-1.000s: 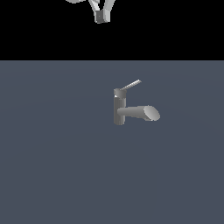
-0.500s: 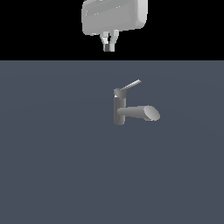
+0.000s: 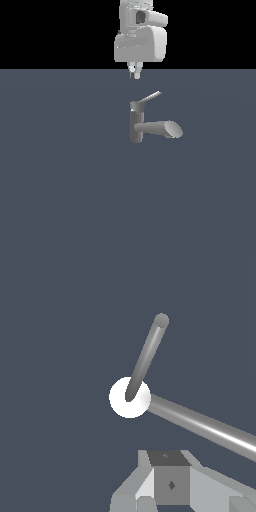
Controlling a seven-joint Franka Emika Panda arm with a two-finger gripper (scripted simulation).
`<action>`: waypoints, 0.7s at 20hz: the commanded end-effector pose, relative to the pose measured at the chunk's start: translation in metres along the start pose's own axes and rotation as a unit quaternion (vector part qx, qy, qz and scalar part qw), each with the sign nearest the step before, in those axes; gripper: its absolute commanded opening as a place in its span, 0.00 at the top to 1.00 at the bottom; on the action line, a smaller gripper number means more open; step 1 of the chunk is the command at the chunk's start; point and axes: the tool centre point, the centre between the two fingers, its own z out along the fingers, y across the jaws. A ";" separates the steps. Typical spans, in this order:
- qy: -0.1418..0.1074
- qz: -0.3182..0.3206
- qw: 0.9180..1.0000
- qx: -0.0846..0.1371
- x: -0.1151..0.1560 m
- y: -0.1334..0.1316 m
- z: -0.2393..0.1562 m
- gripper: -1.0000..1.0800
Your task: Turn on the faucet by rotating a designated handle.
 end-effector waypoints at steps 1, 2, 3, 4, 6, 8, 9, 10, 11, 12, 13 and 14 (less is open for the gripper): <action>0.001 0.029 1.000 -0.001 0.018 -0.008 0.014 1.00; 0.001 0.041 0.999 -0.001 0.025 -0.010 0.020 1.00; 0.001 0.053 0.999 -0.002 0.032 -0.013 0.025 1.00; 0.001 0.065 0.998 -0.002 0.040 -0.015 0.031 1.00; 0.001 0.087 0.996 -0.003 0.054 -0.019 0.041 1.00; 0.001 0.108 0.994 -0.003 0.067 -0.022 0.051 1.00; 0.001 0.117 0.993 -0.004 0.073 -0.023 0.055 1.00; 0.001 0.126 0.992 -0.004 0.079 -0.024 0.059 1.00; 0.001 0.134 0.991 -0.004 0.085 -0.025 0.063 1.00; 0.001 0.141 0.990 -0.004 0.090 -0.026 0.066 1.00; 0.000 0.148 0.989 -0.004 0.094 -0.026 0.070 1.00; 0.000 0.155 0.988 -0.005 0.099 -0.027 0.072 1.00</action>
